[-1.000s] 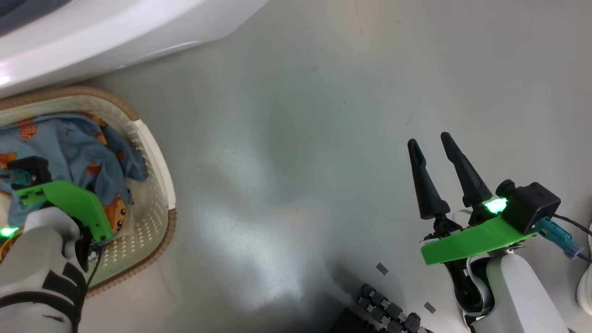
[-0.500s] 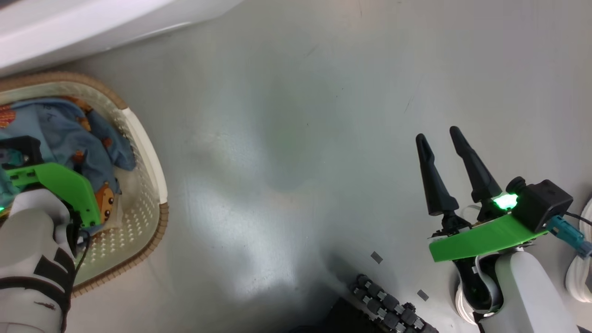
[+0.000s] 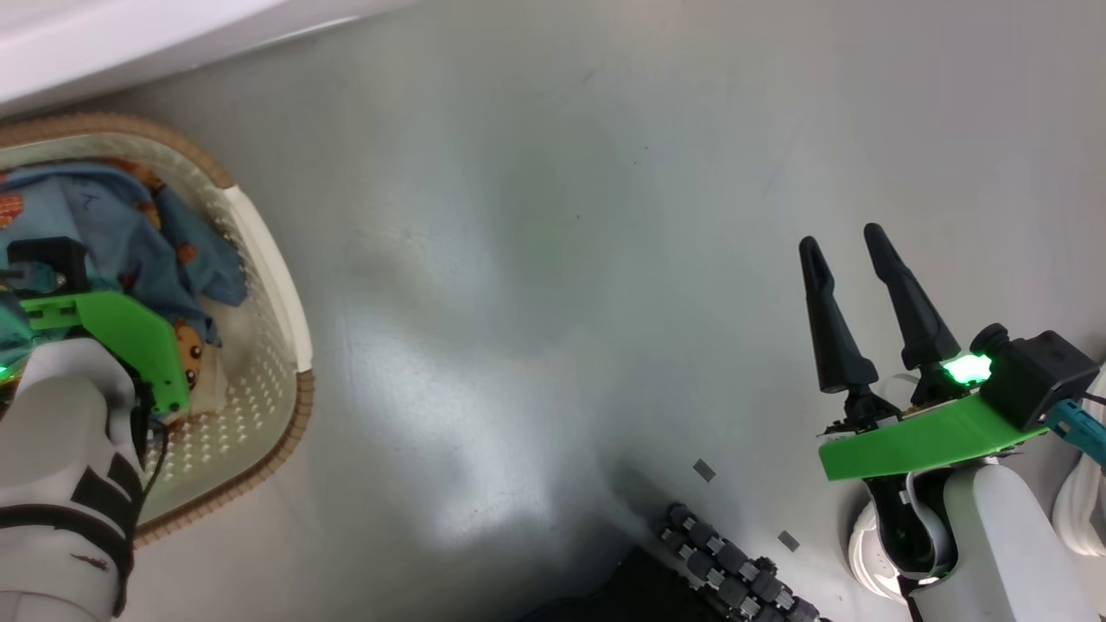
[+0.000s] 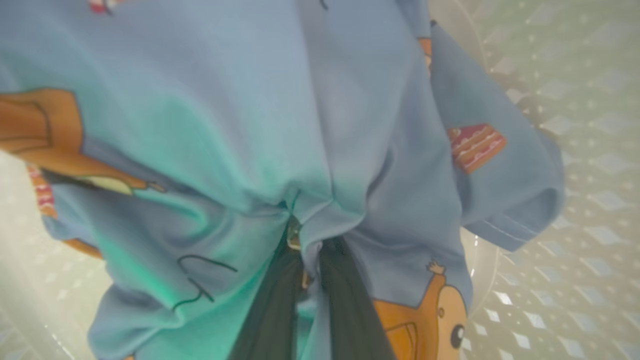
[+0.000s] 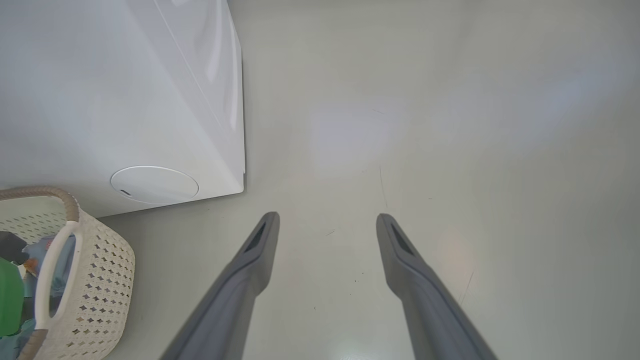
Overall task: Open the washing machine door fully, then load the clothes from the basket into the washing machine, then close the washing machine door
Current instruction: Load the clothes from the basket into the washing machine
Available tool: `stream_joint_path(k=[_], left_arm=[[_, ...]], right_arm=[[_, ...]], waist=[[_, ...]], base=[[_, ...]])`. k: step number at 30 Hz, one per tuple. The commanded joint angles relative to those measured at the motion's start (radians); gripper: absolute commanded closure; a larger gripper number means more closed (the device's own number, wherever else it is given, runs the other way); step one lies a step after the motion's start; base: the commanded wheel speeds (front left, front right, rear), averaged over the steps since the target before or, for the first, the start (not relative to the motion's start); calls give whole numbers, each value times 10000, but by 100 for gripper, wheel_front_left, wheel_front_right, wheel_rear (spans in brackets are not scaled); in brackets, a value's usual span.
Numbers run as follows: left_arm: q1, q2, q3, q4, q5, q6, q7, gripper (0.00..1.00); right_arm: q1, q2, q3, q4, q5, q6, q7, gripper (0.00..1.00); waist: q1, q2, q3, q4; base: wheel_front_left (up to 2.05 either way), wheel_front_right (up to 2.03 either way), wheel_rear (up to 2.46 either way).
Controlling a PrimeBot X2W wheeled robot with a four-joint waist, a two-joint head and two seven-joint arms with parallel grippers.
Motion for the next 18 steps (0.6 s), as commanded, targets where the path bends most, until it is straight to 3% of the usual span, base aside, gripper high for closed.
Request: stream_joint_path(k=[1, 10, 18], left_arm=[[246, 148, 207, -35, -80, 92, -228, 100], [819, -481, 487, -36, -567, 35, -1764, 100], [1798, -1119, 767, -429, -968, -117, -2389, 100]], right_arm=[[306, -179, 59, -179, 245, 98, -117, 0], [379, -248, -242, -100, 174, 98, -117, 0], [591, -386, -418, -108, -21, 98, -117, 0]], waist=[[-1, -1, -105, 111], [-1, -1, -1075, 990], [-1, -1, -2469, 1890]], base=[[0, 0, 0], [0, 0, 0], [0, 0, 0]])
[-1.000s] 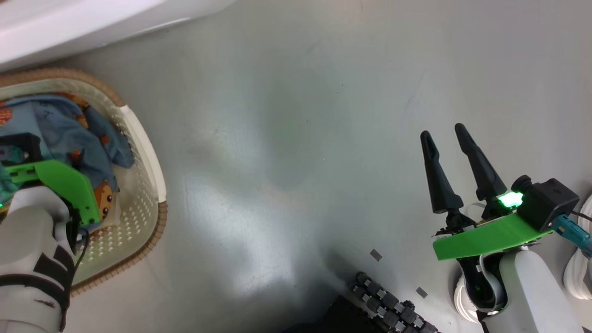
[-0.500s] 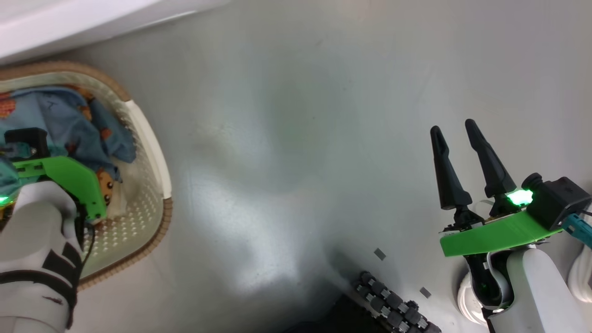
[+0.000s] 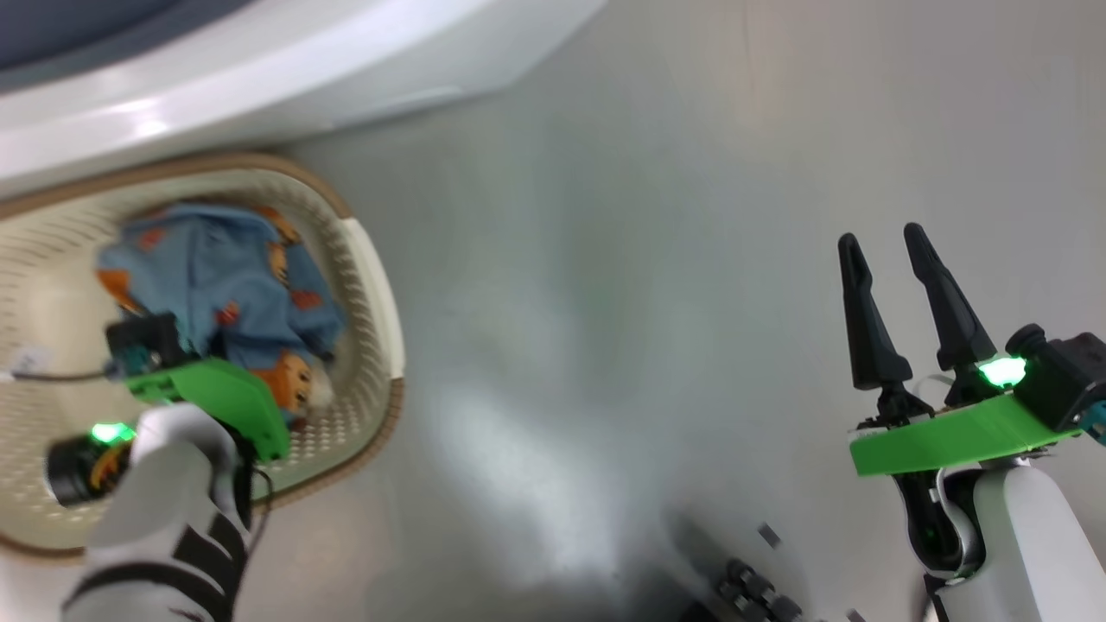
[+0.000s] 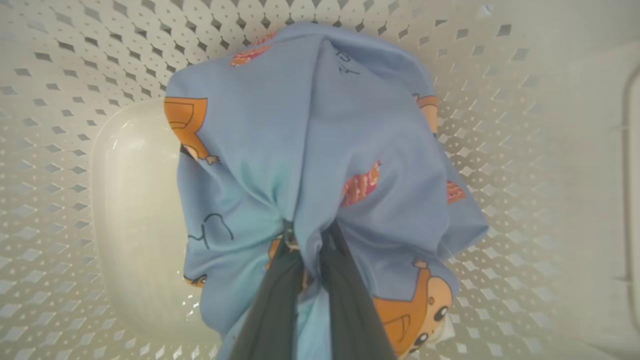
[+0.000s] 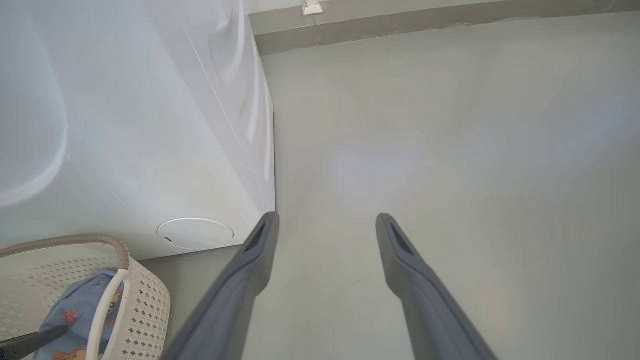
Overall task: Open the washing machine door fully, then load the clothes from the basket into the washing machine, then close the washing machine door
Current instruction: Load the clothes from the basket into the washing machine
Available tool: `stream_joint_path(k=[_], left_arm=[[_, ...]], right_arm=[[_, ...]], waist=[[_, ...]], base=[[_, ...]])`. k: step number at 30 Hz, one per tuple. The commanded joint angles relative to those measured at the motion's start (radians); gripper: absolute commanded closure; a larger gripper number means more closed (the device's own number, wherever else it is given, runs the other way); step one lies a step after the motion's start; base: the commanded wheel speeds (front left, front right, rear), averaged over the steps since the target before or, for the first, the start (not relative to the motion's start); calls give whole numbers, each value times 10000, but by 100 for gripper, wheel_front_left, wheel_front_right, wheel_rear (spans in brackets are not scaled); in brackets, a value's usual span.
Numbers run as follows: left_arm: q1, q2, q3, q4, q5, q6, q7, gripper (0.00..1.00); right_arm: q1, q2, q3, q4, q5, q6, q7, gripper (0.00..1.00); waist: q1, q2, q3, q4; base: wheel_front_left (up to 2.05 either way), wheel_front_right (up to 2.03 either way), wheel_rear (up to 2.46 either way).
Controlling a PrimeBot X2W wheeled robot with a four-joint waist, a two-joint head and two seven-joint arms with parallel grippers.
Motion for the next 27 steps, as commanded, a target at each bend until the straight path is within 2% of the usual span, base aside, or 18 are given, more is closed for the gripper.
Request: stream_joint_path(k=[1, 14, 27], left_arm=[[674, 66, 276, -291, -173, -31, -131, 100], [3758, -397, 1018, -3818, 326, 434, -147, 100], [6714, -557, 1491, -6623, 912, 523, -148, 100]], right_arm=[[587, -179, 61, -156, -42, 98, -117, 0], [1716, -232, -284, 5, -496, 98, -117, 0], [3283, -124, -315, 230, -1068, 98, -117, 0]], waist=[[0, 0, -1135, 850], [0, 0, -3805, 1730], [0, 0, -6507, 2214]], base=[[0, 0, 0], [0, 0, 0], [0, 0, 0]])
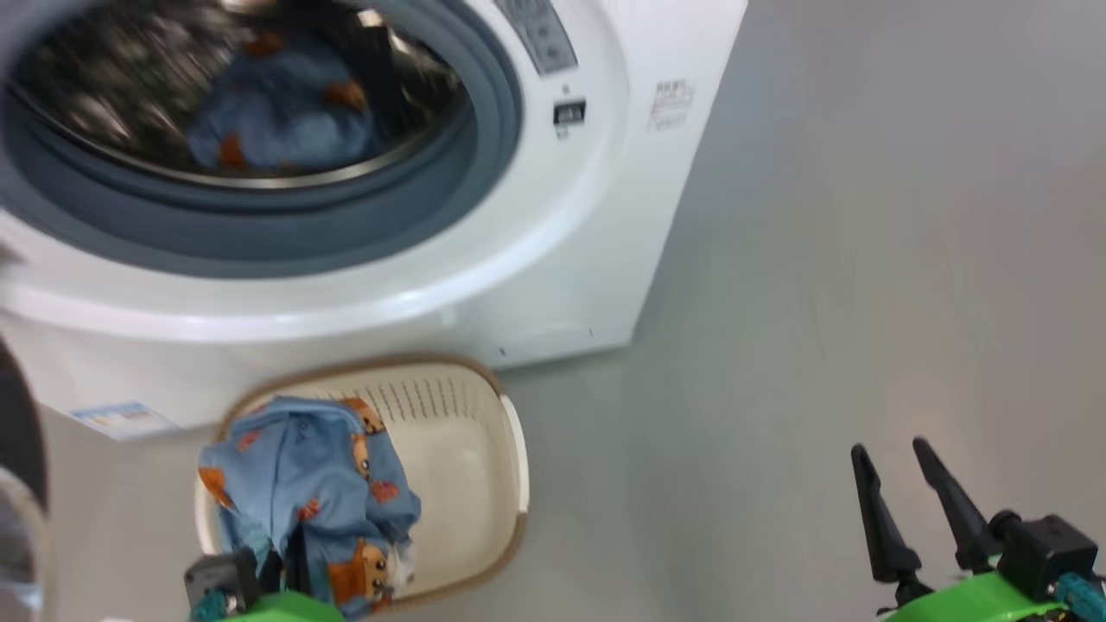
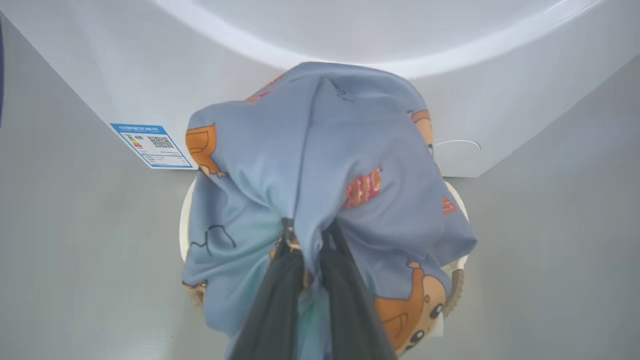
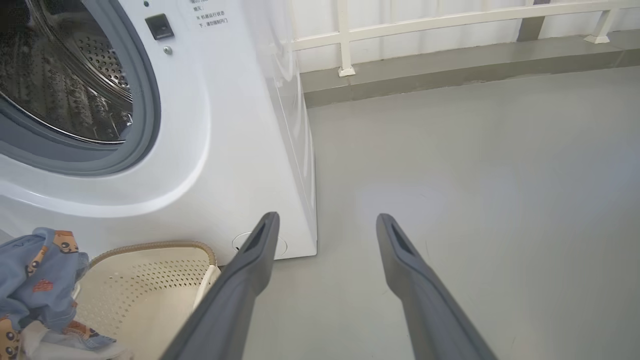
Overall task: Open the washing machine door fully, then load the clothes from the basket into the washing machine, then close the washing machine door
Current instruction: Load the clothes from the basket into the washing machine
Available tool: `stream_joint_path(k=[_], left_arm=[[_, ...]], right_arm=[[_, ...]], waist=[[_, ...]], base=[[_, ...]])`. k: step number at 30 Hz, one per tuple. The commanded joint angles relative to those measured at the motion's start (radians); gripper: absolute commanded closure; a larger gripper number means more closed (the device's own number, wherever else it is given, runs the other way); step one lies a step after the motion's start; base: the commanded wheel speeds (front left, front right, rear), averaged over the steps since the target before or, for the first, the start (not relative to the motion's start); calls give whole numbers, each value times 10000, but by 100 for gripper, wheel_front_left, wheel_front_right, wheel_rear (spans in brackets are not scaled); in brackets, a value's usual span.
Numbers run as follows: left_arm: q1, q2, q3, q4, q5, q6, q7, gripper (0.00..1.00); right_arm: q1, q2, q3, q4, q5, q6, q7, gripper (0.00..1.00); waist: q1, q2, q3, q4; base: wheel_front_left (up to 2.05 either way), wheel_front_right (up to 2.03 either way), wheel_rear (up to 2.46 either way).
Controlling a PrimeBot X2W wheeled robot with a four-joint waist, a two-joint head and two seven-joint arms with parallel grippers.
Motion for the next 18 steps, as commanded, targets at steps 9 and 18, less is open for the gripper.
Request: stream_joint_path(k=[9, 18], left_arm=[[1330, 108, -13, -1940, 134, 222, -135, 100], [2502, 107, -300, -3861, 633, 378, -135, 100]], right_arm=[[652, -209, 346, -262, -497, 98, -76, 0], [1095, -140, 281, -426, -762, 98, -76, 0]], waist=[[0, -1, -2382, 697], [0, -1, -2970, 789]], base=[[0, 0, 0], [0, 0, 0]])
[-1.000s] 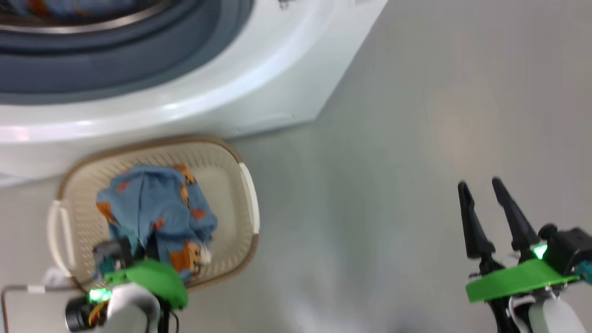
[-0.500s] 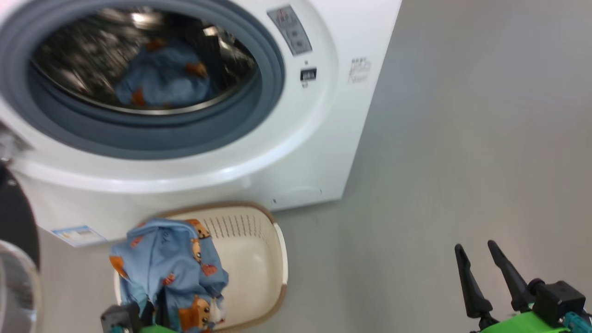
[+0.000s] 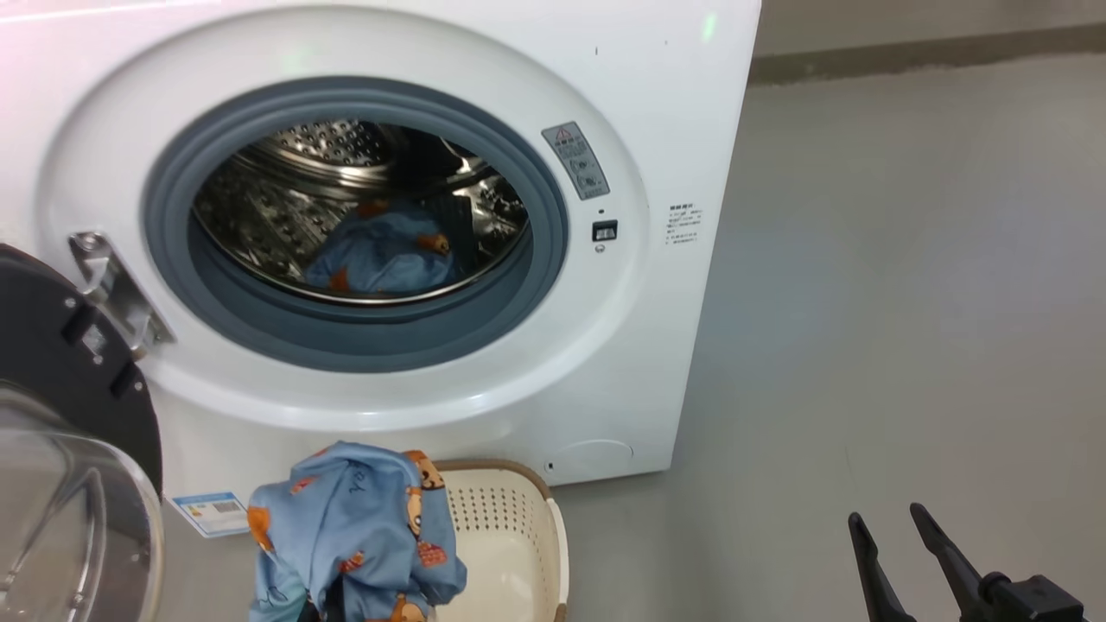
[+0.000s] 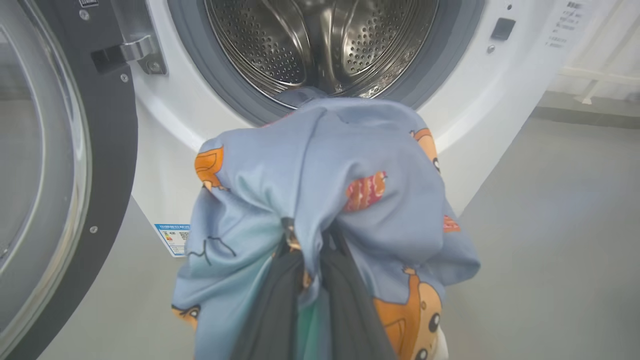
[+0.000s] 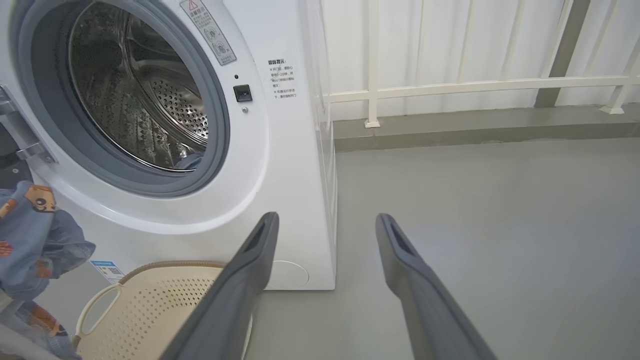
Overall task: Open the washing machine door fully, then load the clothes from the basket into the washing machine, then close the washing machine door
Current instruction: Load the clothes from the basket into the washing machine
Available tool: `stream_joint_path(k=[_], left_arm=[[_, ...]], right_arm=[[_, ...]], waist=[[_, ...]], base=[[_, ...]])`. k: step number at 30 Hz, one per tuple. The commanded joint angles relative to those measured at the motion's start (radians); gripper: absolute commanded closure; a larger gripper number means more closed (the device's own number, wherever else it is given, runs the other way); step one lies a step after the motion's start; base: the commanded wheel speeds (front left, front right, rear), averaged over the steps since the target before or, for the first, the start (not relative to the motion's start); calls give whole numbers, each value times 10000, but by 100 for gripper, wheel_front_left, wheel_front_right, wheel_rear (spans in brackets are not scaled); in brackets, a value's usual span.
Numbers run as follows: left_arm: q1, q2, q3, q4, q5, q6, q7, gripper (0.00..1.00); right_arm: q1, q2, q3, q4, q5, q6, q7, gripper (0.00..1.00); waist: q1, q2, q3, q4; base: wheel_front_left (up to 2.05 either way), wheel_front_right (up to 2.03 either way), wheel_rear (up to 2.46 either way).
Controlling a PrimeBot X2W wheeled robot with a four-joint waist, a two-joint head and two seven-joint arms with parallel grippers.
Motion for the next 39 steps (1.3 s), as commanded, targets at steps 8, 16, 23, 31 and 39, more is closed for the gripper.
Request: stream_joint_path(k=[8, 16, 23, 31, 39], left_arm=[[354, 88, 189, -1361, 200, 215, -135, 100], [668, 88, 122, -1892, 244, 276, -135, 100], [808, 88, 116, -2080, 329, 251, -135, 100], [415, 87, 280, -2190, 181, 316, -135, 100], [-565, 87, 327, -1738, -80, 442, -135, 100]], right_arm=[[201, -103, 75, -234, -303, 98, -76, 0], [493, -63, -21, -225, -458, 98, -76, 0], [494, -27, -31, -288, -428, 98, -76, 0], [380, 102, 53, -288, -345, 98, -76, 0], [202, 310, 203, -240, -232, 98, -76, 0]], waist=[[0, 0, -647, 178], [0, 0, -911, 94], [0, 0, -840, -60], [0, 0, -517, -339], [0, 0, -87, -783]], base=[[0, 0, 0], [0, 0, 0], [0, 0, 0], [0, 0, 0], [0, 0, 0]])
